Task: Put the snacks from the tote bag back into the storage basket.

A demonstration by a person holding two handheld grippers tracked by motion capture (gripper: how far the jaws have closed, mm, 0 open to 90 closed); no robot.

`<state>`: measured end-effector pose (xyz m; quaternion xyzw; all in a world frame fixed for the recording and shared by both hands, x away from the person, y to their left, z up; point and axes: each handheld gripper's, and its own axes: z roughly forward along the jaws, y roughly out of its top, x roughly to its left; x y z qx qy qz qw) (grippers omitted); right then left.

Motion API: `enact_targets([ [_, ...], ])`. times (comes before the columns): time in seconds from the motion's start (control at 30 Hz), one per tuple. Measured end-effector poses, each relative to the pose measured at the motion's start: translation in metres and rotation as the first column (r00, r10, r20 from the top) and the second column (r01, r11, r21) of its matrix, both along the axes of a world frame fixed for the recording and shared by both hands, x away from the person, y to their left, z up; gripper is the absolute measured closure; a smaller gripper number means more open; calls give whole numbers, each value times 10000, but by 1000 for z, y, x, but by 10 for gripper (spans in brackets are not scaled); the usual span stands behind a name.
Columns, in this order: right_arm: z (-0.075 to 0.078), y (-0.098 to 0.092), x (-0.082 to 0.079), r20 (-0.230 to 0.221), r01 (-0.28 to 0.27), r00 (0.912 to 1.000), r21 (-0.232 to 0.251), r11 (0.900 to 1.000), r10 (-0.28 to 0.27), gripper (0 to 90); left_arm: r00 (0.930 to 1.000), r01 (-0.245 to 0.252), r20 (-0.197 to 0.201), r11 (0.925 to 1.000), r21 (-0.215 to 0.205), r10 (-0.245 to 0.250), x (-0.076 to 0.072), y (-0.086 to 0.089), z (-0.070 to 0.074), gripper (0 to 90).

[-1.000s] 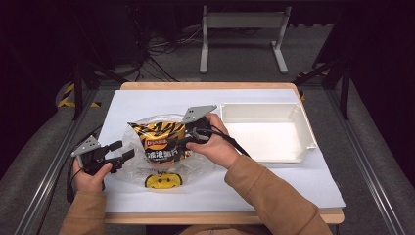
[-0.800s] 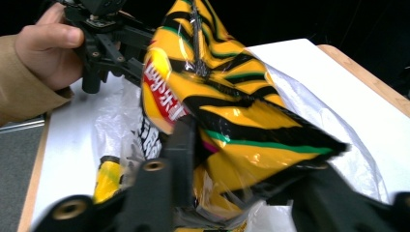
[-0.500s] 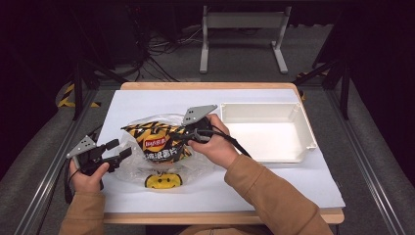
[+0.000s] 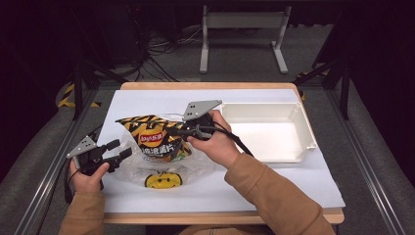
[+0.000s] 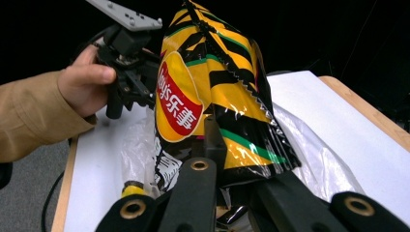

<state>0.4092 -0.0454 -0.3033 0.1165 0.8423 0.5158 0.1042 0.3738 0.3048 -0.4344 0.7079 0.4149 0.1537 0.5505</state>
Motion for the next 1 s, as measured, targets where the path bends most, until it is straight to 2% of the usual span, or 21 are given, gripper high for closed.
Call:
enact_targets([
  [0.37, 28, -5, -5, 35, -100, 9999, 883, 9960, 98, 900, 9999, -132, -72, 9999, 31, 132, 0, 2, -2, 289],
  [0.5, 36, -5, -6, 155, -122, 9998, 929, 9956, 108, 900, 9999, -110, -36, 9999, 17, 110, 0, 1, -1, 290],
  [0.83, 56, -6, -11, 184, -231, 9996, 1487, 9886, 205, 900, 10000, -24, -73, 9999, 121, 25, -1, 1, -1, 288],
  [1.0, 65, -9, -11, 280, -237, 9994, 1497, 9885, 197, 900, 10000, 42, -31, 9999, 117, -42, -1, 0, -1, 289],
])
